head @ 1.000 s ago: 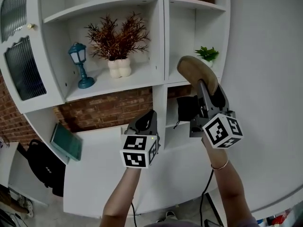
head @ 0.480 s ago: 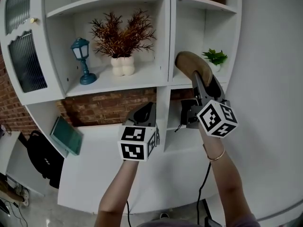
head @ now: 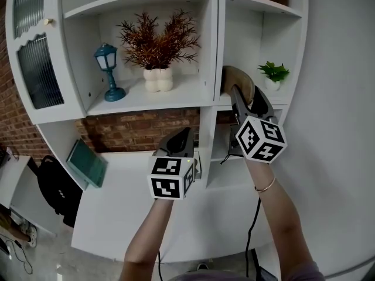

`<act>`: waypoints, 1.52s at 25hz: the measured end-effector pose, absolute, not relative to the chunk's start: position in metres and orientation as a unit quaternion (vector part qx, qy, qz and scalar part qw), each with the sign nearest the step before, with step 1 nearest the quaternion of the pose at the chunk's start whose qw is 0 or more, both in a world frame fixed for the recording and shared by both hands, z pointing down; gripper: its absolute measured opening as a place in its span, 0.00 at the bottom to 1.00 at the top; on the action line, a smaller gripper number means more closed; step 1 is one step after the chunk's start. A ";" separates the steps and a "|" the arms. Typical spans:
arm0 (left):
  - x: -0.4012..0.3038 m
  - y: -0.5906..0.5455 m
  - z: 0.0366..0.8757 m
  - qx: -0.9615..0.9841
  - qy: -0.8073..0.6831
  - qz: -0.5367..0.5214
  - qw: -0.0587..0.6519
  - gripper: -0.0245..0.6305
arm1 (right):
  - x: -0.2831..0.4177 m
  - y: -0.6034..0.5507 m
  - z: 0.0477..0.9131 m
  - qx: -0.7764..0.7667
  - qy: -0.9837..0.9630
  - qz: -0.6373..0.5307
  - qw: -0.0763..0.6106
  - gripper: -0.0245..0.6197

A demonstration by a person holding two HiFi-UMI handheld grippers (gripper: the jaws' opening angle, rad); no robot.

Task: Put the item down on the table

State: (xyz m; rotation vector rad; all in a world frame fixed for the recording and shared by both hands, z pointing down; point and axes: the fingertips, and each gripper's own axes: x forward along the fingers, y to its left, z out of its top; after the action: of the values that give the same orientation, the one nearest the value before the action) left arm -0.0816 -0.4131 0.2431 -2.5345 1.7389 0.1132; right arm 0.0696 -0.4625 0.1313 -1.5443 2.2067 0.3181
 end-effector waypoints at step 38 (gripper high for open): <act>-0.095 -0.415 0.267 -0.803 0.595 0.033 0.009 0.04 | 0.051 -0.493 0.135 -0.547 0.802 0.135 0.196 0.45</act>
State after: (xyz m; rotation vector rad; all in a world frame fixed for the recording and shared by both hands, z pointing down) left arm -0.0950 -0.4151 0.2666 -2.5092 1.8571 0.1032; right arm 0.0512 -0.4928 0.1345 -1.5336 2.2482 0.3795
